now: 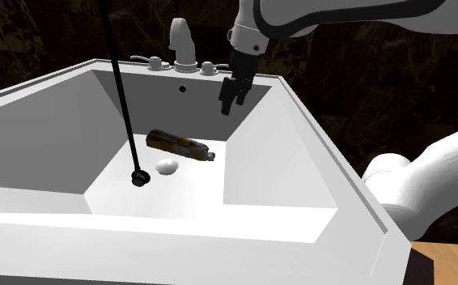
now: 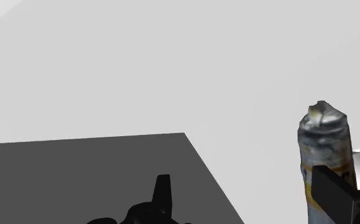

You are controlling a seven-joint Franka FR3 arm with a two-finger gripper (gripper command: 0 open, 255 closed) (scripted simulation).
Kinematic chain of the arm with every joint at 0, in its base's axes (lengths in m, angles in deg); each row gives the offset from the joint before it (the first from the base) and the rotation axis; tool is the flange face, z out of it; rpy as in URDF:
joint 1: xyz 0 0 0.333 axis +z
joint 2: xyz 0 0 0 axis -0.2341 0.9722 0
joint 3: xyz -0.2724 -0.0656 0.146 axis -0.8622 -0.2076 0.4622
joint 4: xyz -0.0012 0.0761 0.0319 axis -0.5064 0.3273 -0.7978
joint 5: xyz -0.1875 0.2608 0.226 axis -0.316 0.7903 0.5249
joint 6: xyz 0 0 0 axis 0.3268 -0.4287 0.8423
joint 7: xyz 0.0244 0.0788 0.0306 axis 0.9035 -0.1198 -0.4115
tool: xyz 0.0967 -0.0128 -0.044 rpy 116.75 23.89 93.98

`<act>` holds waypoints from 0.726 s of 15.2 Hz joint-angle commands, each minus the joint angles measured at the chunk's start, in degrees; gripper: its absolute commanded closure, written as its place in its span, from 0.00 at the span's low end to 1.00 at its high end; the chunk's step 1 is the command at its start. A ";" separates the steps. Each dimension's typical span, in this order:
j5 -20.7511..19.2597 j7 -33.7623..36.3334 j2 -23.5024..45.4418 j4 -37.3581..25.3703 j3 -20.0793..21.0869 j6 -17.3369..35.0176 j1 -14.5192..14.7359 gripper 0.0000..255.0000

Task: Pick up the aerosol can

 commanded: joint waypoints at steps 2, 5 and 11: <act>2.13 0.71 4.55 -1.83 1.19 2.24 1.44 0.00; 4.09 1.29 9.33 -4.01 2.39 4.41 2.81 0.00; 7.53 2.23 19.22 -9.84 4.84 7.90 5.34 0.00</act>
